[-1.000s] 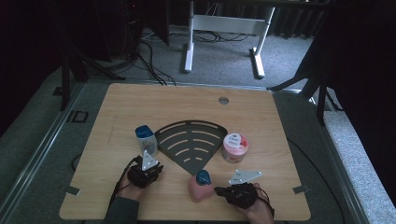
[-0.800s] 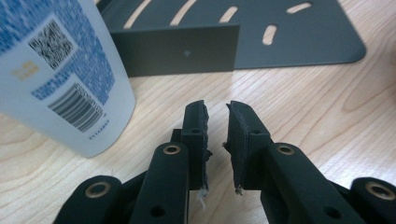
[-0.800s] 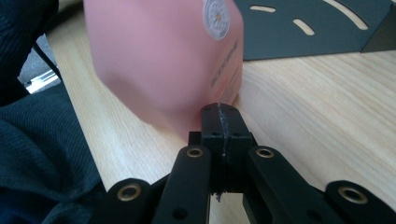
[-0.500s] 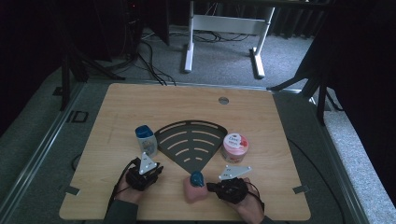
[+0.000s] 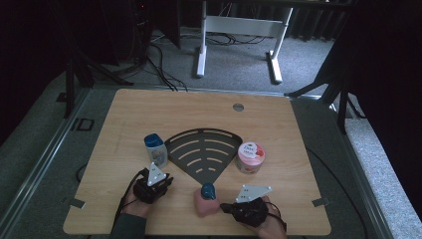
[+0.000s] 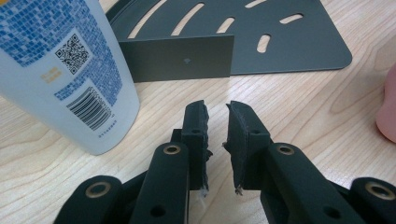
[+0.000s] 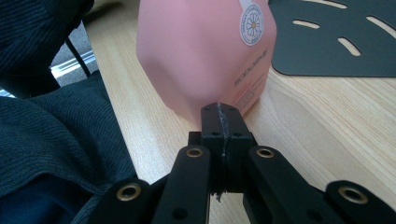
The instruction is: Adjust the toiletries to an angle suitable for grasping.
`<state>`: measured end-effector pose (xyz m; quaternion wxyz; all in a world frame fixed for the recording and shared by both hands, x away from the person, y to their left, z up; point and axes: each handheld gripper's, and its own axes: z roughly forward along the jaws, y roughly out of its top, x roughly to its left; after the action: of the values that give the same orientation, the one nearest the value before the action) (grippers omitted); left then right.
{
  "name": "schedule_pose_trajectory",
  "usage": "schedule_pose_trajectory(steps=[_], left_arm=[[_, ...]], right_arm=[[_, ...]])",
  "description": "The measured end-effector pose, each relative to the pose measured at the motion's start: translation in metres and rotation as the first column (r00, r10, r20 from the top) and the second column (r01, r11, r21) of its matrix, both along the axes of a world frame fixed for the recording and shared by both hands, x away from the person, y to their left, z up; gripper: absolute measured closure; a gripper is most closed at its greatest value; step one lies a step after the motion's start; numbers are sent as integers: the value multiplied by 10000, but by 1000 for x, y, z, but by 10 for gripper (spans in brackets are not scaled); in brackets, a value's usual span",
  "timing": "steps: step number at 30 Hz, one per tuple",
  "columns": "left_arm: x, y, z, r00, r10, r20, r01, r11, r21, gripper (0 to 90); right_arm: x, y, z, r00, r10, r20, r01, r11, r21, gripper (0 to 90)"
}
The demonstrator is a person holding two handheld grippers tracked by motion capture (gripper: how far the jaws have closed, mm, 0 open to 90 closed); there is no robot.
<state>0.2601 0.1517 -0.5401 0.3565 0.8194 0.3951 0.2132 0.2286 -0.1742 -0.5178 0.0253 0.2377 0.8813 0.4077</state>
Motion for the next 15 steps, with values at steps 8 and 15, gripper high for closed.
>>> schedule_pose_trajectory(steps=[8, 15], left_arm=[[0, 1, 0, 10000, 6, 8, -6, 10000, -23, 772], [-1, 2, 1, 9999, 87, 54, -86, 9999, -118, 773]], right_arm=[[-1, 9, 1, 9994, 345, 78, -345, 9994, -44, 900], [9, 28, 0, 9989, 444, 175, -445, 9990, 35, 900]])
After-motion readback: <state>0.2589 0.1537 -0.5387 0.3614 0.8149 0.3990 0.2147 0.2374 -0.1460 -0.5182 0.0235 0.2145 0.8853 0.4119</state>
